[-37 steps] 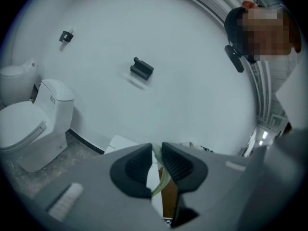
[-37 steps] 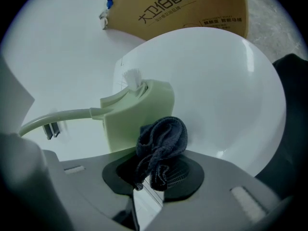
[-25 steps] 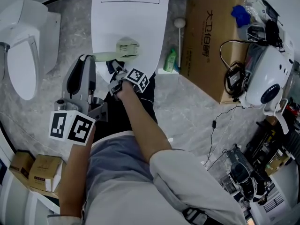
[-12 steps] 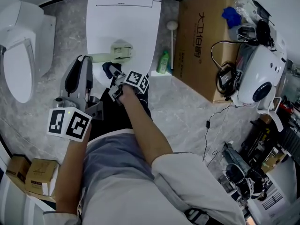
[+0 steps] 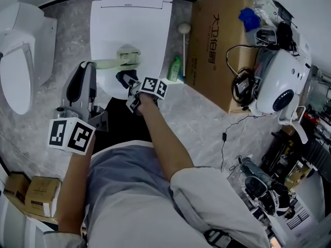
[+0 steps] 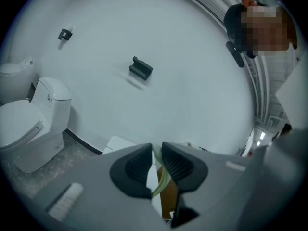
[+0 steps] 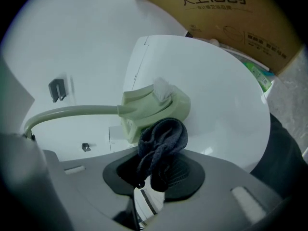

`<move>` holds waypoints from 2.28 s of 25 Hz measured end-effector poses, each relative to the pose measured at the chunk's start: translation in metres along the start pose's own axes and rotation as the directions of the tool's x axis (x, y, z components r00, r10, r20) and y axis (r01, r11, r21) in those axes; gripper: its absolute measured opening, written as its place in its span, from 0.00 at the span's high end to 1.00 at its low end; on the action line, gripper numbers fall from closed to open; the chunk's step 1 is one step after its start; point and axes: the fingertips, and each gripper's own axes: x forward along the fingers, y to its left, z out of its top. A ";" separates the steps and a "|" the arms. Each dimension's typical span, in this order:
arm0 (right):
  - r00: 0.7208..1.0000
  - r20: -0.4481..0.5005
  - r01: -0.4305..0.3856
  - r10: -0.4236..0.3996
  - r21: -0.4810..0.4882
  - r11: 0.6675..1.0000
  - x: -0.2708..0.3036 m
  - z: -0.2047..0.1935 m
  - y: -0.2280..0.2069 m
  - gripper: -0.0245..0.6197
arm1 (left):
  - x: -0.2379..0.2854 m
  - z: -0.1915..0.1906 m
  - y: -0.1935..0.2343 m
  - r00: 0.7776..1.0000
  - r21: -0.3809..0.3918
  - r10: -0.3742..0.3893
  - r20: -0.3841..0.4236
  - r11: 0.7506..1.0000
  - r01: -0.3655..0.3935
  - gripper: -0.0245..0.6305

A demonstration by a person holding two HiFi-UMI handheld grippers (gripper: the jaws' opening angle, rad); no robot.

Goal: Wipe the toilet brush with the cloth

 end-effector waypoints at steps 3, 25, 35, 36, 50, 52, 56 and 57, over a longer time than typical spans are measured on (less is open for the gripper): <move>1.000 -0.011 0.022 -0.022 -0.035 0.999 -0.007 0.004 -0.002 0.83 | 0.001 0.000 0.000 1.000 -0.003 0.000 0.001 1.000 0.000 0.96; 0.996 -0.051 -0.081 0.078 -0.045 0.996 -0.010 -0.019 0.055 0.83 | 0.000 0.004 -0.002 1.000 -0.012 0.011 0.015 1.000 -0.010 0.96; 0.978 -0.038 -0.210 0.207 -0.132 0.969 0.002 -0.007 0.105 0.83 | 0.003 0.004 -0.005 1.000 -0.003 0.010 0.014 1.000 -0.010 0.96; 0.980 -0.037 -0.198 0.195 -0.143 0.970 0.005 -0.004 0.106 0.83 | 0.003 0.004 -0.004 1.000 -0.003 0.012 0.011 1.000 -0.012 0.96; 0.995 -0.009 -0.101 0.101 -0.054 0.993 0.003 -0.004 0.083 0.83 | 0.005 0.006 -0.002 1.000 -0.014 0.010 0.010 1.000 -0.010 0.96; 0.995 -0.015 -0.095 0.094 -0.054 0.994 0.001 -0.004 0.081 0.83 | 0.006 0.007 -0.002 1.000 -0.011 0.002 0.016 1.000 -0.002 0.96; 0.997 -0.027 -0.069 0.067 -0.071 0.995 -0.008 -0.004 0.076 0.83 | 0.007 0.008 -0.002 1.000 -0.014 -0.005 0.014 1.000 0.005 0.96; 0.998 -0.030 -0.063 0.061 -0.080 0.995 -0.009 -0.003 0.074 0.83 | 0.008 0.008 -0.002 1.000 -0.014 -0.007 0.016 1.000 0.007 0.96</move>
